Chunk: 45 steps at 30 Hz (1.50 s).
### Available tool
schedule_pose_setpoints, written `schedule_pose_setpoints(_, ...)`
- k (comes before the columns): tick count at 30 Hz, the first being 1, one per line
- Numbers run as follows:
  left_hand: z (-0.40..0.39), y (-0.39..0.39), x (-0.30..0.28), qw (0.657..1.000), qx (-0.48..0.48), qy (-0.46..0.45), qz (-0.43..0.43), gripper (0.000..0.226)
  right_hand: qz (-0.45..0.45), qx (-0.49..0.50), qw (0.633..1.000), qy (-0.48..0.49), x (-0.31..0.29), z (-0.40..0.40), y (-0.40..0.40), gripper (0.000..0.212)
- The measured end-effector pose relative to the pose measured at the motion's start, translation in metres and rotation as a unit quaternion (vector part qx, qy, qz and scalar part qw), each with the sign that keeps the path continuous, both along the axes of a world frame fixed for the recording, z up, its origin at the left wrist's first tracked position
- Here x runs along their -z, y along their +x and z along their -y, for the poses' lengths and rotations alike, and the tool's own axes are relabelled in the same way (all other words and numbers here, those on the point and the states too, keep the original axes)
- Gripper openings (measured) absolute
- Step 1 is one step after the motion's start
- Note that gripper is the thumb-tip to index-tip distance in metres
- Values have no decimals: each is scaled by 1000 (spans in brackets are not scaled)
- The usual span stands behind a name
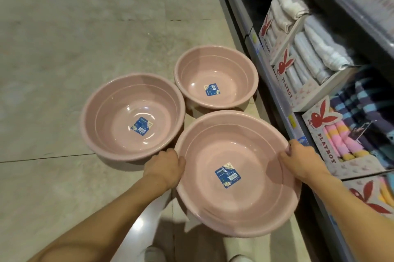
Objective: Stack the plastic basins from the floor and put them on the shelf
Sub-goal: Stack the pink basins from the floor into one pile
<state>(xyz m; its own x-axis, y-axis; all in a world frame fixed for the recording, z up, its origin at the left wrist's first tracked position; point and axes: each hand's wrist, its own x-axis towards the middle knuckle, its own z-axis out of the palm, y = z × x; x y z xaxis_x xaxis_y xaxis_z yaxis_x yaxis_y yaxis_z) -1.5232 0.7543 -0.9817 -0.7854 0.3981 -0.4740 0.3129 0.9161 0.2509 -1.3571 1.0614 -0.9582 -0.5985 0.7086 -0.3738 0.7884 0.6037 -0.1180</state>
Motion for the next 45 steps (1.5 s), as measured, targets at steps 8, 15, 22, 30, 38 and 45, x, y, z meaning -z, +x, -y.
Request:
schedule_pose_setpoints(8, -13, -45, -64, 993, 50, 13, -108, 41, -70, -25, 995, 62, -61, -23, -28, 25)
schedule_pose_setpoints(15, 13, -125, -145, 987, -33, 61, -147, 44, -173, -69, 981, 51, -117, -6, -128, 32)
schedule_pose_setpoints(22, 105, -176, -154, 975, -129, 18, -180, 51, -237, -164, 957, -6, -107, 67, -231, 33)
schedule_pose_setpoints(30, 181, -205, -108, 963, -175, -81, -187, 44, -191, -206, 959, -36, -57, 137, -298, 33)
schedule_pose_setpoints(38, 187, -215, -43, 969, -153, -123, -153, 45, -107, -202, 973, -34, -18, 140, -305, 36)
schedule_pose_setpoints(45, 182, -213, -9, 968, -155, -126, -150, 43, -110, -208, 972, 4, 17, 139, -297, 32)
